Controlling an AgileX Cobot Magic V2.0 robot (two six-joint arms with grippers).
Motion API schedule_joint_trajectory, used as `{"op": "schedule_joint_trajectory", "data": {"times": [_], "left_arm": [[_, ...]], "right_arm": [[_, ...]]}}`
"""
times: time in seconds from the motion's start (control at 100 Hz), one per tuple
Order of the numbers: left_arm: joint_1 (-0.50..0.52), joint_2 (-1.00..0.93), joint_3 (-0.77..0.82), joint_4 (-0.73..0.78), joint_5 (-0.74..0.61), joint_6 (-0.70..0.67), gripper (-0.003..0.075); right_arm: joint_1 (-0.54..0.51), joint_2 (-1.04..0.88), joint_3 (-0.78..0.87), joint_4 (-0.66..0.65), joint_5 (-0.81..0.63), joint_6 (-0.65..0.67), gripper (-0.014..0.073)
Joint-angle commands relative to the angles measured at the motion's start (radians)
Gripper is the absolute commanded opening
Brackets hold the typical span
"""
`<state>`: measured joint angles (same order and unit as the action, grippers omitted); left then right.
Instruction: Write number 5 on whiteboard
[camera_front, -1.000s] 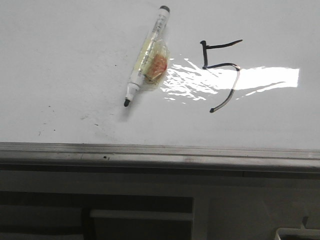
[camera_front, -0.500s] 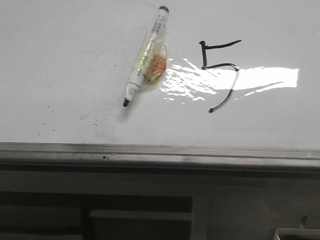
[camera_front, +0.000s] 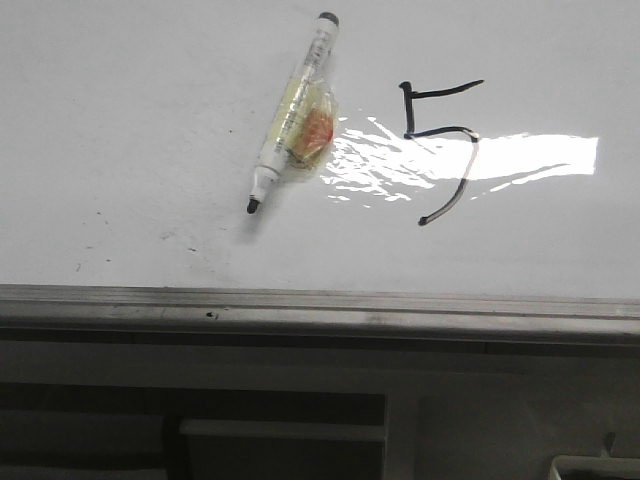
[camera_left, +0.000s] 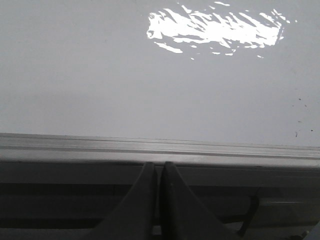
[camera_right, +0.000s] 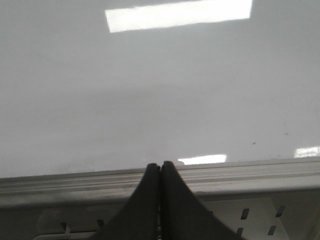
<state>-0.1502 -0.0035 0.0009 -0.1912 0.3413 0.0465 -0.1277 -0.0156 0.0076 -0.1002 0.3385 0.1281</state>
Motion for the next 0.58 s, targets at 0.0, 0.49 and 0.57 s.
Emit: {"op": "schedule_joint_trajectory", "data": {"times": [0.0,0.49,0.57], "left_arm": [[0.003,-0.027,0.024,-0.014,-0.046,-0.001,-0.0020],[0.003,-0.027,0.024,-0.014,-0.046,-0.001,-0.0020],[0.003,-0.027,0.024,-0.014,-0.046,-0.001,-0.0020]], "right_arm": [[-0.004,-0.012,0.024,-0.003,-0.019,-0.003,-0.0063],[-0.004,-0.012,0.024,-0.003,-0.026,-0.003,-0.0063],[-0.004,-0.012,0.024,-0.003,-0.026,-0.003,-0.0063]]}}
